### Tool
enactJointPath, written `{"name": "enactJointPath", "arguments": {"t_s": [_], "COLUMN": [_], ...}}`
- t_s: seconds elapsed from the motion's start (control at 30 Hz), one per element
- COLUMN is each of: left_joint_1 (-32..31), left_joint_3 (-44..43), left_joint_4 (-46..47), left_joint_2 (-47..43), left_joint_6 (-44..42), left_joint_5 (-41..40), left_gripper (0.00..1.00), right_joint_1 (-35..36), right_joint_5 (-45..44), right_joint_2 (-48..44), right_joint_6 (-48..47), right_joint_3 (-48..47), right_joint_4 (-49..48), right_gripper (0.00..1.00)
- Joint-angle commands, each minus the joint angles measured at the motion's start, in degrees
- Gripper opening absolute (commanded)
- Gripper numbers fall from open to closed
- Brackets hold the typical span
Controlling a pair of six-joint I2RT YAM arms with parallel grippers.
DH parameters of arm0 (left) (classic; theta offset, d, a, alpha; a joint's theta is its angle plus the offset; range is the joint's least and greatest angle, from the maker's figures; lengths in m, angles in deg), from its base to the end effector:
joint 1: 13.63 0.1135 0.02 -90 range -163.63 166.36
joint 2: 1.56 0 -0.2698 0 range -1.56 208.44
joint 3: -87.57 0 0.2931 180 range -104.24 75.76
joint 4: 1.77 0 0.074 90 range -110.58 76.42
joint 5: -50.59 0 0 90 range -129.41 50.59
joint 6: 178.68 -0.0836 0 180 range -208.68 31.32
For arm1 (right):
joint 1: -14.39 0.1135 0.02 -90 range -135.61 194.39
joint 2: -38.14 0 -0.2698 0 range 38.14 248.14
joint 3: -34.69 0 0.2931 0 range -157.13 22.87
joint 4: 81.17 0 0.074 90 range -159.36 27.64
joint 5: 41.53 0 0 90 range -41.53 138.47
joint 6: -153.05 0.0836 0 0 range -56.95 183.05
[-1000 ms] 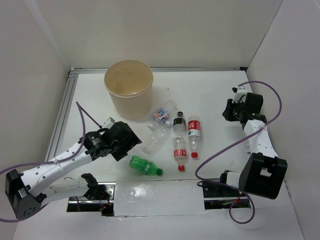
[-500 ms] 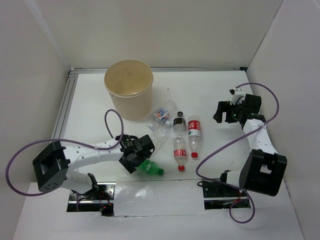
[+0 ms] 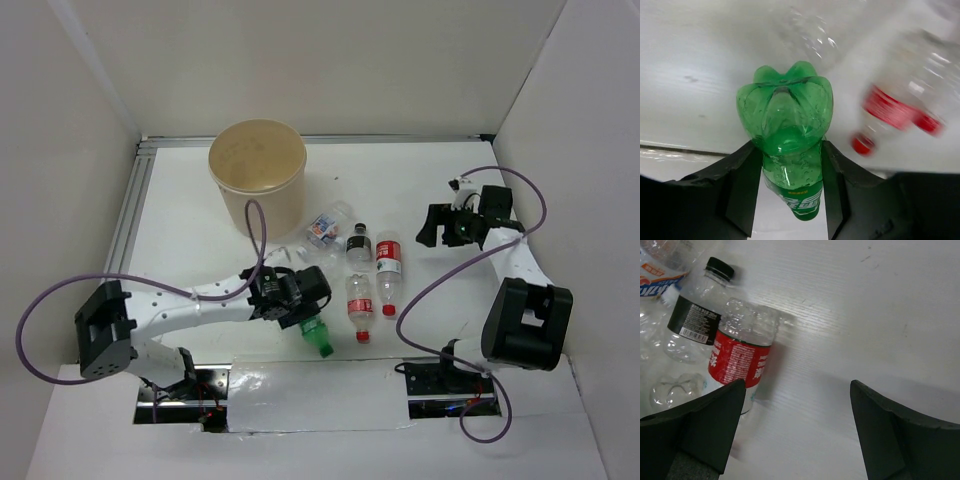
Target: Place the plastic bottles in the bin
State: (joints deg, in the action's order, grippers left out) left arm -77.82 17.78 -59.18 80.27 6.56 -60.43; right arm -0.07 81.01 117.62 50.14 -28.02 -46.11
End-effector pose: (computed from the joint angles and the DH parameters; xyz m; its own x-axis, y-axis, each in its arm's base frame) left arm 0.1671 -0.2765 0.1771 -0.7450 -0.5946 -0.3024 -0.4777 0.7920 -0.3802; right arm 0.3411 -0.0415 0.1806 -0.7171 -0.0096 -0.6969 -0.2786 0.9204 0.2741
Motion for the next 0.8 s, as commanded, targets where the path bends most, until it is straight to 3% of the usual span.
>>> {"name": "enactJointPath", "arguments": {"t_s": [0.0,0.1,0.17,0.2,0.33,0.47,0.67,0.73,0.77], "left_joint_1": [-3.84,-4.55,-4.55,-2.37,9.14,23.53,34.91,36.92,37.46], "left_joint_3": [-11.35,-19.52,-25.24,-27.26,-32.64,-32.72,-34.22,-34.84,-35.53], "left_joint_4": [0.08,1.39,6.21,7.71,17.54,29.50,31.71,31.72,31.72], "left_joint_2": [-5.18,-6.76,-7.38,-7.38,-6.85,-4.14,1.75,5.09,6.23], "left_joint_6": [-16.00,-23.41,-33.86,-36.85,-50.72,-57.61,-59.37,-60.87,-62.36], "left_joint_5": [-9.98,-18.66,-24.39,-28.51,-29.95,-31.62,-30.84,-30.84,-30.84], "left_gripper": [0.00,0.00,0.00,0.00,0.00,0.00,0.02,0.06,0.15], "right_joint_1": [2.59,5.22,6.37,7.24,8.57,10.42,12.17,12.87,13.92], "right_joint_5": [2.89,2.89,2.89,2.89,2.89,2.36,2.36,1.05,0.34], "right_joint_2": [0.23,1.46,1.46,2.25,3.49,4.18,6.30,6.91,6.91], "right_joint_6": [0.25,0.25,0.78,1.30,1.91,2.54,3.06,3.68,4.20], "right_joint_3": [-3.50,-4.56,-5.17,-5.18,-5.71,-5.71,-5.71,-5.71,-5.71], "right_joint_4": [2.07,3.30,3.91,3.91,4.53,3.91,3.91,3.39,3.39], "right_gripper": [0.91,0.91,0.91,0.91,0.90,0.90,0.91,0.92,0.92]}}
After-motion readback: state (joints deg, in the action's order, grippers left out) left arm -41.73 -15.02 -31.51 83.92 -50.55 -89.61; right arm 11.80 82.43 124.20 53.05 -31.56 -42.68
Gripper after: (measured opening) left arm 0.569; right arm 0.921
